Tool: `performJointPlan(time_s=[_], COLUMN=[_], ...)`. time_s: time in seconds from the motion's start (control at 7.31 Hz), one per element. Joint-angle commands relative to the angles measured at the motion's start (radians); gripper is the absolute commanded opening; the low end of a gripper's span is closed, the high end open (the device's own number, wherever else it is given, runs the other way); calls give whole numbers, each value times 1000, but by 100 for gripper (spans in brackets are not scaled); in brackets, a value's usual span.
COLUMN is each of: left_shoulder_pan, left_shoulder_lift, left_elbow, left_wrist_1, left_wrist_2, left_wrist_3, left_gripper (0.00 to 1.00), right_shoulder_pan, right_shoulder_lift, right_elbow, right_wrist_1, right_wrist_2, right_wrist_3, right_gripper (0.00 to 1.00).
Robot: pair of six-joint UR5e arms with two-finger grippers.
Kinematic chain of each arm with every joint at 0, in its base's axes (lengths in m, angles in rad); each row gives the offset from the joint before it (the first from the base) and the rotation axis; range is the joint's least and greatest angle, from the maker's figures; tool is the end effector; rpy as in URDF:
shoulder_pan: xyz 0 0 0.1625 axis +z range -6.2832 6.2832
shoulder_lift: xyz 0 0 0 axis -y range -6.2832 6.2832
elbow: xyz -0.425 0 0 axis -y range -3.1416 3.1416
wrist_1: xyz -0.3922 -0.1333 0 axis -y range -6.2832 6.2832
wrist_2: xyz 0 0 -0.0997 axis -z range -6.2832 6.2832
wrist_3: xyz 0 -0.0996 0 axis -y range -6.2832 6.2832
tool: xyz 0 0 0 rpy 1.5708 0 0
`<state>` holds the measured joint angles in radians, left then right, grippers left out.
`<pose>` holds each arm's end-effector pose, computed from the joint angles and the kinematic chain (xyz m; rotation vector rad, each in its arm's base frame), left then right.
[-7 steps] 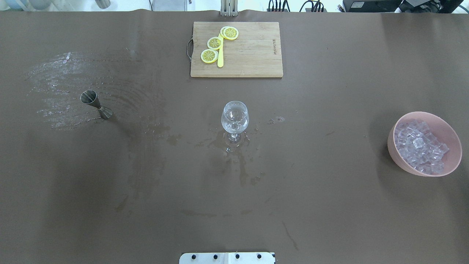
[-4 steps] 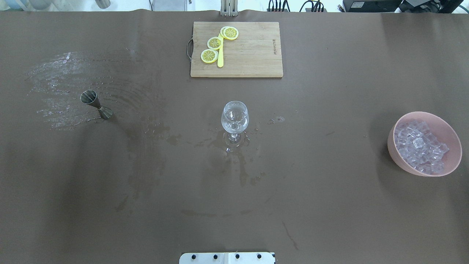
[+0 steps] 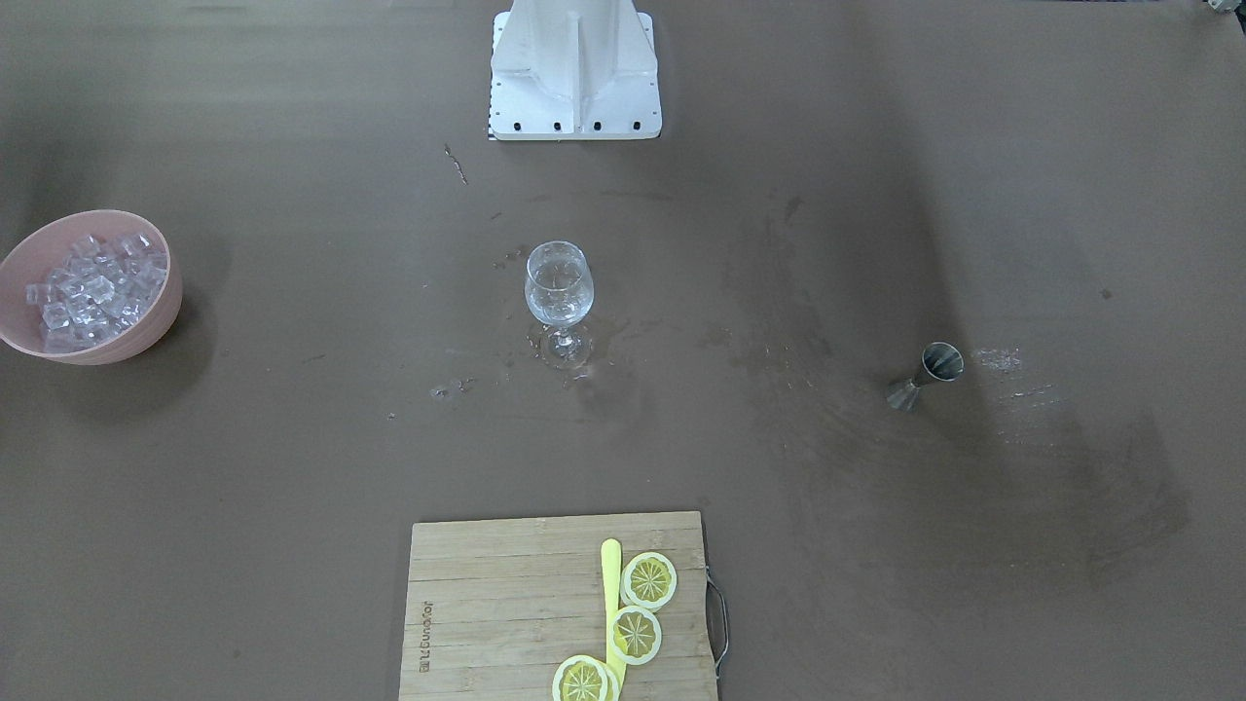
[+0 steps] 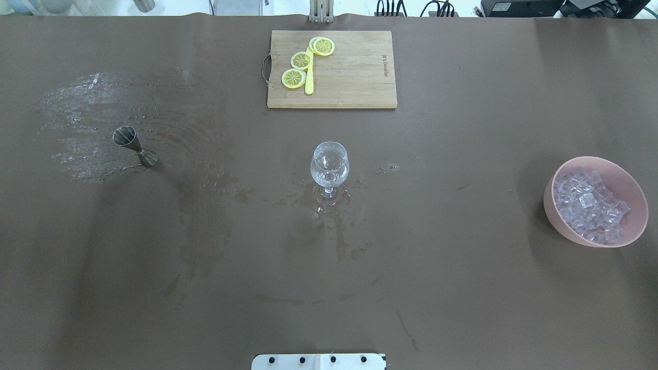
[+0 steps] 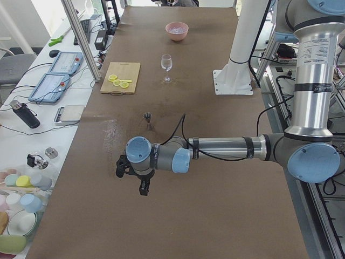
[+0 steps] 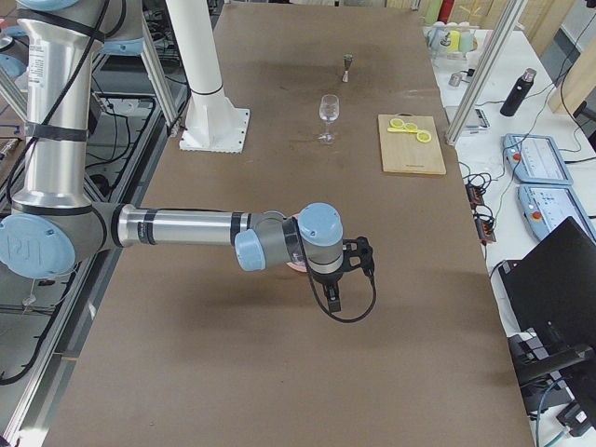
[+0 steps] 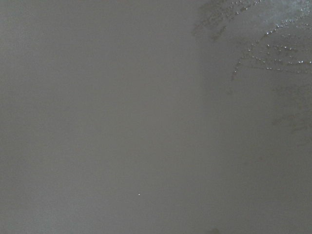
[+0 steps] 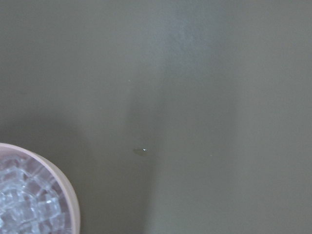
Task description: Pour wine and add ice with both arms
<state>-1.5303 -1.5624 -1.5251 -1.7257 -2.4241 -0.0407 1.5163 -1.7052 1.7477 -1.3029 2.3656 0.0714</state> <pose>-0.0382 -0.4958 0.6638 0.0599 0.8557 0.0428 0.0375 -0.4539 0.6030 0.2436 -0.8051 -0.1074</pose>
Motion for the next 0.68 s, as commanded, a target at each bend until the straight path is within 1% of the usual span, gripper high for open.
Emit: performJointPlan(time_s=[0.0,0.14,0.27,0.41,0.55], left_shoulder_pan=[-5,-5,-5,-7,-7], left_shoulder_lift=[-1,-1,1,1,1], left_elbow=[-15,-21,-26,-42,-44], left_wrist_1=[3,3,3,2,3], left_wrist_2=[-6,-6,-6,-4,-6], left_wrist_3=[1,1,2,2,2], left_gripper=[98,98,98,98,98], right_shoulder_pan=[-30,-77,-132,-184,-249], right_shoulder_lift=[2,2,2,-7,-23], right_elbow=[94,117,157,203,237], right_wrist_1=[4,7,8,8,13], right_wrist_2=[41,35,26,-3,-58], right_wrist_3=[194,267,394,509,604], right_gripper=[100,100,99,98,98])
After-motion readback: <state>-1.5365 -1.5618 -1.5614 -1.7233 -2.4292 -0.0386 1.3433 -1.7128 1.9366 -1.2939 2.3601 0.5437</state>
